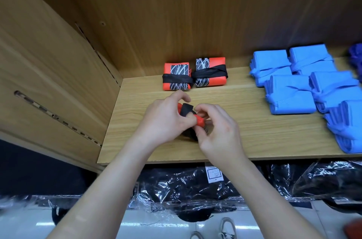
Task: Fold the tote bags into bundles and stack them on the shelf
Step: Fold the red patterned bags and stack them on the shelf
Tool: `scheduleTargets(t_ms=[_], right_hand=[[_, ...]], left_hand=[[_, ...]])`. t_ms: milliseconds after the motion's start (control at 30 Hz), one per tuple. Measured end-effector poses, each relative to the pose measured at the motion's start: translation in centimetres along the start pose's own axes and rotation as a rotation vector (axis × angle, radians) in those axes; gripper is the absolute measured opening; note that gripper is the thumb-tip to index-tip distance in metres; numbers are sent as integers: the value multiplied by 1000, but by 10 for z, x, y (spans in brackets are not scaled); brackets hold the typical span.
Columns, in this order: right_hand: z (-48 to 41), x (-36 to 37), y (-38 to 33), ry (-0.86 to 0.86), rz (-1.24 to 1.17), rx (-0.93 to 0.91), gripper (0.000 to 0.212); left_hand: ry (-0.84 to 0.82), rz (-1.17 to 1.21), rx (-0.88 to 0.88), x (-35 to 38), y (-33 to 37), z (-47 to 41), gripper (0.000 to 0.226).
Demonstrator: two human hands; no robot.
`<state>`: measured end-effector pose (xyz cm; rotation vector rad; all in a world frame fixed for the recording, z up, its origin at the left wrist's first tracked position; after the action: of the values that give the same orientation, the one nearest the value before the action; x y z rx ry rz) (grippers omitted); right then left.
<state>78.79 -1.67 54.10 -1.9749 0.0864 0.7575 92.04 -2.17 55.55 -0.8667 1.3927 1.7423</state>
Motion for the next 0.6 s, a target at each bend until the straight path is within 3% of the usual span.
scheduleTargets(t_ms=[167, 333, 467, 500, 600], right_hand=[[-10, -12, 29, -27, -80, 251, 27], [-8, 9, 55, -123, -509, 454, 32], [-8, 27, 51, -386, -807, 484, 20], [-8, 30, 51, -462, -805, 485, 28], [-15, 31, 49, -603, -483, 426, 52]], left_hand=[[-152, 205, 159, 20, -12, 0, 53], [-160, 621, 97, 27, -20, 1, 33], [-153, 799, 74, 32, -29, -2, 22], [-181, 763, 80, 34, -28, -4, 24], [-384, 573, 97, 52, -21, -11, 53]])
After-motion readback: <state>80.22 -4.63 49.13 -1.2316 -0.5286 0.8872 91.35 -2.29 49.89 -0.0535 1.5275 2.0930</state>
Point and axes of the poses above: each hand's wrist, its own z-axis away from the middle knuckle, its own x-axis out of the palm, y = z × x, the point moved 10 cm from there along -z, towards the middle knuckle, and after that the axes turned 13 degrees about -y, right-handed, at the moved point
